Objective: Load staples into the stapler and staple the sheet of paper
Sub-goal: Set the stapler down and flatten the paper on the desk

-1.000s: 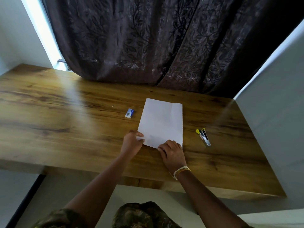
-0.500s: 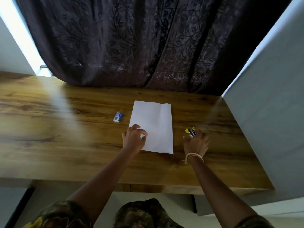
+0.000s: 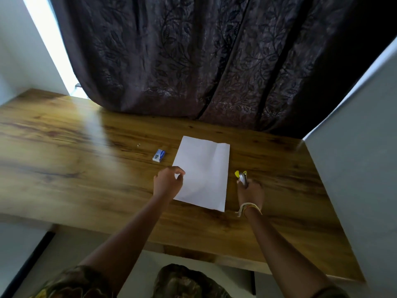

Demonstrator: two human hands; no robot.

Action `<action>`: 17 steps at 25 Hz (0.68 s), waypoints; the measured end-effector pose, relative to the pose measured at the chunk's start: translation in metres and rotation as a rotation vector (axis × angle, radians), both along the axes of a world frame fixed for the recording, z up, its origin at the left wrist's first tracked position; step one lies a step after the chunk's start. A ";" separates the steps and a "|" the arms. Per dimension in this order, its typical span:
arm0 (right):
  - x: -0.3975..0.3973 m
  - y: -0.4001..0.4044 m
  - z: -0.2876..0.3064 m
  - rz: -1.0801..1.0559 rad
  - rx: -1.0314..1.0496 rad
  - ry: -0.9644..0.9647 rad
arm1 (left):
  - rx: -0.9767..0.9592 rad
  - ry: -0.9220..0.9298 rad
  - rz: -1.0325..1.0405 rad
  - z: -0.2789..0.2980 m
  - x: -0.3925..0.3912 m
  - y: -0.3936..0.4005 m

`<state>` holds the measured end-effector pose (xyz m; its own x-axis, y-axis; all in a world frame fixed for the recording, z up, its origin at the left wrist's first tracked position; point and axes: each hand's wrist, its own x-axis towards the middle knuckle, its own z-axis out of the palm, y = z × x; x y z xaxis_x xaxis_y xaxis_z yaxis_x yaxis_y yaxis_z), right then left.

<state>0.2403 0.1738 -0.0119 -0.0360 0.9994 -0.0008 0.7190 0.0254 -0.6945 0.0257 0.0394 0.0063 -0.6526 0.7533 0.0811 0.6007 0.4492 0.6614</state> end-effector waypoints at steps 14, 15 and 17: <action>-0.185 -0.045 0.013 0.194 0.041 0.106 | -0.154 -0.206 0.247 -0.017 -0.111 0.019; -0.194 -0.047 0.012 0.198 0.039 0.096 | -0.189 -0.176 0.213 -0.017 -0.115 0.021; -0.208 -0.049 0.010 0.198 0.043 0.076 | -0.215 -0.119 0.161 -0.016 -0.119 0.026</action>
<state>0.0321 0.1245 -0.0020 -0.2303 0.9717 0.0523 0.6424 0.1922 -0.7419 -0.0930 0.0659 -0.0101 -0.7608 0.6306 -0.1533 0.4338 0.6699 0.6026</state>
